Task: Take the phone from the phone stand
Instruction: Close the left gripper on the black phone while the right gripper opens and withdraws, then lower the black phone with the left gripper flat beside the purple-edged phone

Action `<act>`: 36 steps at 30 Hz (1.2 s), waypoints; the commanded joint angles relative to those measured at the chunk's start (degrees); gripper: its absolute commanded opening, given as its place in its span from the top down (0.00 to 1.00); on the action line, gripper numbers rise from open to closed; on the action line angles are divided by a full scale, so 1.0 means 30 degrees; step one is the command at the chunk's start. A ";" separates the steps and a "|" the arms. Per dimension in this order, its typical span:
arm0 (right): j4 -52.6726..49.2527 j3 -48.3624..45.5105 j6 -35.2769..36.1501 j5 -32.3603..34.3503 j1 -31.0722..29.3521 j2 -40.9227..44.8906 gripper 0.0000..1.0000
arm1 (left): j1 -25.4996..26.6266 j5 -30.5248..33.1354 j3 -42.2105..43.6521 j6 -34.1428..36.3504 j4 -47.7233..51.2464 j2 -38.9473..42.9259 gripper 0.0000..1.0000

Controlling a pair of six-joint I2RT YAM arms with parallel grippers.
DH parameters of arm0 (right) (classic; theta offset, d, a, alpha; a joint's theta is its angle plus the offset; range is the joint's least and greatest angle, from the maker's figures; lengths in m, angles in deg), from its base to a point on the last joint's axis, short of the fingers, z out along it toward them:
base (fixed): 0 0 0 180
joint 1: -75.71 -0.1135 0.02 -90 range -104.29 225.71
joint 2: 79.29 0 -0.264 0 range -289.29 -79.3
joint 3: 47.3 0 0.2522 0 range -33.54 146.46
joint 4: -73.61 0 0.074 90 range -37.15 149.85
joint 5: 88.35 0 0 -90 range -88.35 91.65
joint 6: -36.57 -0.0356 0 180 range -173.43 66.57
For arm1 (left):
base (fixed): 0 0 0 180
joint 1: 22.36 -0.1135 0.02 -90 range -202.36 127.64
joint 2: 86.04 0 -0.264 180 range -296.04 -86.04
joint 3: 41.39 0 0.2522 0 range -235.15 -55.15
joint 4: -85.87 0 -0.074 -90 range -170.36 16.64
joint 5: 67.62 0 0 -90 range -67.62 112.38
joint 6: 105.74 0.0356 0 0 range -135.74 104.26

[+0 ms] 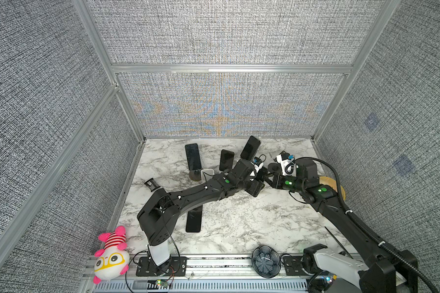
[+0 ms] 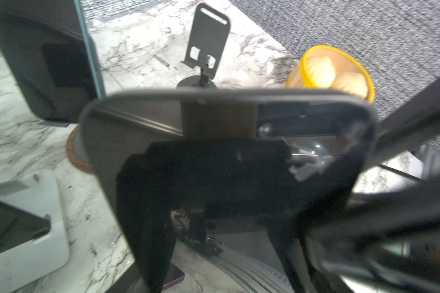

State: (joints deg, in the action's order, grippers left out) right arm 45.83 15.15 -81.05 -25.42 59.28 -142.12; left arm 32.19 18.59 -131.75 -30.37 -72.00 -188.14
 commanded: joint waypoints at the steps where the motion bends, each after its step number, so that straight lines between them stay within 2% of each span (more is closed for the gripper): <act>1: -0.0308 0.0279 0.0292 0.0321 0.0084 0.0108 0.58 | -0.0047 0.0683 -0.0013 -0.0069 0.0022 0.0279 0.41; 4: -0.1111 0.0604 0.0572 0.0381 0.0211 0.0257 0.49 | -0.0047 0.1033 -0.0022 -0.0264 0.0440 0.0414 0.42; 7: -0.2212 0.0670 0.0988 0.0823 0.0402 0.0579 0.47 | -0.0047 0.1842 0.0044 -0.0836 0.1412 0.0778 0.42; 13: -0.3413 0.0049 0.1545 0.3115 0.1030 0.1743 0.47 | 0.0024 0.3560 0.1445 -0.4754 0.5371 0.2546 0.42; 19: -0.3743 -0.0293 0.1279 0.5165 0.1213 0.2356 0.47 | 0.0269 0.5010 0.3554 -0.8781 0.8893 0.4706 0.48; 24: -0.3701 -0.0661 0.0975 0.6048 0.1251 0.2741 0.47 | 0.0740 0.5181 0.4839 -1.1118 1.0418 0.5447 0.48; 29: -0.3705 -0.0732 0.0878 0.5976 0.1270 0.2782 0.47 | 0.0810 0.4616 0.6212 -1.1832 1.0192 0.4948 0.48; 36: -0.4074 -0.0963 0.1002 0.6525 0.1262 0.3098 0.47 | 0.0861 0.4290 0.6691 -1.2444 1.1007 0.4098 0.48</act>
State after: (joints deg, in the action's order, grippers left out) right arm 34.75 12.61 -78.19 -7.48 63.13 -133.14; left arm 34.72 32.29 -112.30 -65.83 -39.68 -175.40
